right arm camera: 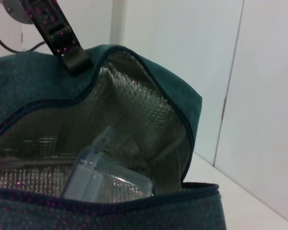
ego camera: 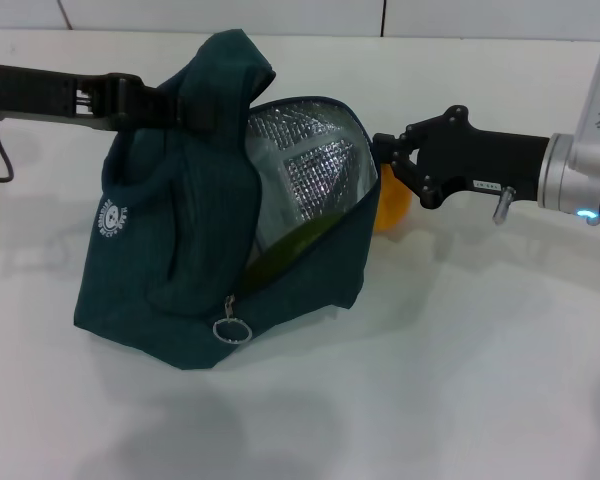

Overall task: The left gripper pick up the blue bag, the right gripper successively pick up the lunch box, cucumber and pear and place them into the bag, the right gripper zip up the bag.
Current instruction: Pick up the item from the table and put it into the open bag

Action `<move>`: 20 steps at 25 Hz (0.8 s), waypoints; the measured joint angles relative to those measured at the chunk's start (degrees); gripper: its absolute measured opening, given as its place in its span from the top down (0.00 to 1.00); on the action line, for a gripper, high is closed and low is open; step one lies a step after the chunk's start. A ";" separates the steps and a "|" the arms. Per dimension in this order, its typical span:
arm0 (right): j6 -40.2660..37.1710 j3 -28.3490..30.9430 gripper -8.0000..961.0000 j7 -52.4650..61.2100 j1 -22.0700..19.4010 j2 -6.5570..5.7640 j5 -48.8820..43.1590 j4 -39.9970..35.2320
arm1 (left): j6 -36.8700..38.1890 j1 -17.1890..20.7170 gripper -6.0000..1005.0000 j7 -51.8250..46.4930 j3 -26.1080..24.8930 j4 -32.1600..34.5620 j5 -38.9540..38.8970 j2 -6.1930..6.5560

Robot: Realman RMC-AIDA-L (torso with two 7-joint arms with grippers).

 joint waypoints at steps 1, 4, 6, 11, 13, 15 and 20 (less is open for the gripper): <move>-0.09 0.03 0.97 -0.01 -0.11 0.00 0.03 -0.09 | 0.00 0.00 0.95 0.01 0.00 0.00 0.00 0.02; -0.50 0.11 0.97 -0.01 -1.11 -0.01 0.84 -1.04 | 0.00 0.00 0.95 0.00 0.00 0.00 0.00 0.04; -0.91 0.01 0.97 0.01 -2.29 0.00 2.33 -2.28 | 0.00 0.00 0.95 -0.03 0.01 0.00 0.01 0.04; -1.55 -0.03 0.97 0.38 -5.82 0.00 4.48 -6.28 | 0.00 0.00 0.95 -0.10 0.00 0.00 0.01 0.04; -1.66 0.04 0.97 0.44 -6.76 0.00 4.63 -7.33 | 0.00 0.00 0.95 -0.12 -0.15 0.00 0.02 0.04; -1.78 0.08 0.97 0.45 -7.80 0.00 5.47 -8.29 | 0.00 0.00 0.95 -0.13 -0.34 0.00 0.01 -0.02; -3.45 0.11 0.97 0.46 -11.34 -0.13 8.45 -11.84 | 0.00 -0.27 0.95 -0.16 -0.66 -1.55 -0.38 -0.32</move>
